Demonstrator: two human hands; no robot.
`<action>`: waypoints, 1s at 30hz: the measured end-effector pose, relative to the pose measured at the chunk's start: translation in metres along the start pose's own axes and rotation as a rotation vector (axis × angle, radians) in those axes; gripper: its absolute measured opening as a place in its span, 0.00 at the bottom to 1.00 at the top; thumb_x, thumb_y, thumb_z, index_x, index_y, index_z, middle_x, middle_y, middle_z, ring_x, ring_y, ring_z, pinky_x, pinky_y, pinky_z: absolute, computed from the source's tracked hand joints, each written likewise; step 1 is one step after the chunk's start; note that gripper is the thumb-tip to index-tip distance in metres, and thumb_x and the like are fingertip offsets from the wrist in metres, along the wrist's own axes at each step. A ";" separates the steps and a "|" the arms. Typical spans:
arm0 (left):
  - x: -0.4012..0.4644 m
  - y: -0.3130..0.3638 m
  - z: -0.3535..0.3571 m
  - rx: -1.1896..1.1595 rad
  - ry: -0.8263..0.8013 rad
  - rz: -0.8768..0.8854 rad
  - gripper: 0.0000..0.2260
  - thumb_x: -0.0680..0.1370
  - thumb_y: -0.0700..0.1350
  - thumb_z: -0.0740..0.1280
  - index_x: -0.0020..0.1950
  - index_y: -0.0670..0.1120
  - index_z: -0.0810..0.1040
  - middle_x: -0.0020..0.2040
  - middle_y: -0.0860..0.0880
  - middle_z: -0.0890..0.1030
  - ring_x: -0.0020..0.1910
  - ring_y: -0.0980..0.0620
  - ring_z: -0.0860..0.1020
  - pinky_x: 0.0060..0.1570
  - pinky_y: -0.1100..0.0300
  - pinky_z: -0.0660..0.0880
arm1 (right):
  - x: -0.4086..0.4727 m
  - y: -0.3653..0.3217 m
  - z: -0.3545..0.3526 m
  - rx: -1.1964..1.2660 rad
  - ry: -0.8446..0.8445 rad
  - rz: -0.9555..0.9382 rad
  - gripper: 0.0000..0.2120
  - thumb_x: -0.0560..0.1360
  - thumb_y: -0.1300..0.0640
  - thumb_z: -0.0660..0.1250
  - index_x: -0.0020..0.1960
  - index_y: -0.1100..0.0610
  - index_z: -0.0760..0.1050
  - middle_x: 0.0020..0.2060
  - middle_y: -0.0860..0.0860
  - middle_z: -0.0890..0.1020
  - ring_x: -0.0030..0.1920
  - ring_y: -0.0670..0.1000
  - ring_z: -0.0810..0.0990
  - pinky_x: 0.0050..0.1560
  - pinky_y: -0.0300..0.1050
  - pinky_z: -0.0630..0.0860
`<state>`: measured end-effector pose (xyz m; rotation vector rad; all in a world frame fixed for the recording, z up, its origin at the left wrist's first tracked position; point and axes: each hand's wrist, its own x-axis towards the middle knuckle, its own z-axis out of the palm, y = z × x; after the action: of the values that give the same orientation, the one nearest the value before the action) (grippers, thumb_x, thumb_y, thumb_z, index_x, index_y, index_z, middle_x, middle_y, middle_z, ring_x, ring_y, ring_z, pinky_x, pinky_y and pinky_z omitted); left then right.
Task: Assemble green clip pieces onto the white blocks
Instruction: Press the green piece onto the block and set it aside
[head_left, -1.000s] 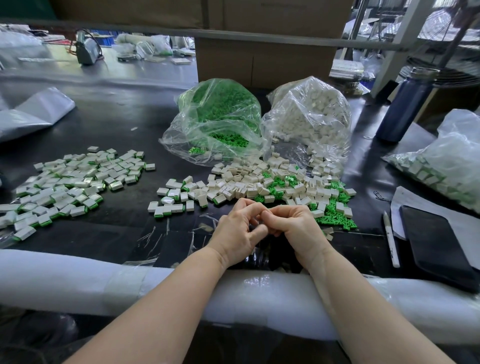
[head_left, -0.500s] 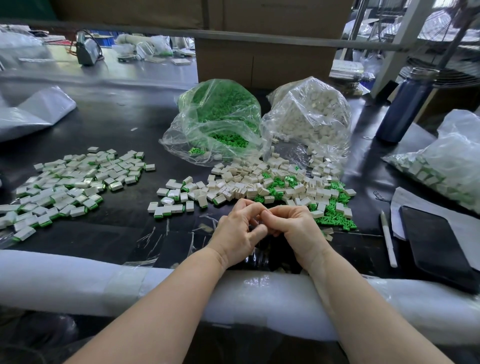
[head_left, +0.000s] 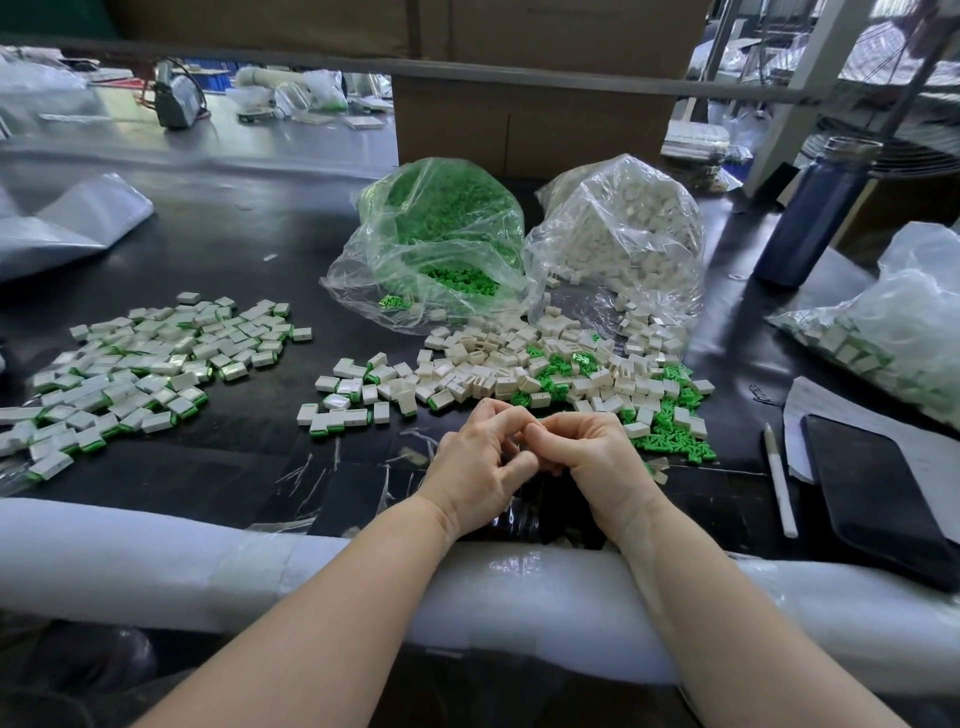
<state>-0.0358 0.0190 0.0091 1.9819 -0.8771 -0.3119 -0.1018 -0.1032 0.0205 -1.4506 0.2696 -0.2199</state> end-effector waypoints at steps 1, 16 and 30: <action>0.000 0.000 0.000 0.002 -0.001 0.000 0.06 0.68 0.50 0.59 0.42 0.58 0.74 0.46 0.59 0.70 0.39 0.57 0.73 0.53 0.49 0.73 | 0.000 0.000 0.000 -0.001 0.000 0.000 0.06 0.72 0.67 0.67 0.41 0.71 0.79 0.26 0.53 0.79 0.27 0.45 0.76 0.29 0.35 0.72; -0.002 0.004 0.000 -0.012 0.004 -0.011 0.09 0.68 0.50 0.59 0.44 0.54 0.76 0.47 0.58 0.70 0.39 0.55 0.73 0.54 0.47 0.73 | 0.000 -0.001 -0.001 0.020 -0.018 0.003 0.05 0.72 0.66 0.68 0.41 0.68 0.80 0.26 0.53 0.79 0.27 0.44 0.75 0.30 0.34 0.72; -0.002 0.006 -0.001 0.016 0.006 -0.020 0.11 0.68 0.50 0.59 0.46 0.52 0.76 0.46 0.58 0.69 0.41 0.54 0.73 0.54 0.47 0.73 | -0.001 -0.003 0.001 0.035 0.008 0.021 0.05 0.72 0.67 0.68 0.42 0.70 0.79 0.25 0.52 0.79 0.26 0.44 0.76 0.29 0.33 0.72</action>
<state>-0.0398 0.0191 0.0142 2.0069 -0.8586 -0.3108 -0.1028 -0.1019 0.0241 -1.4121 0.2860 -0.2127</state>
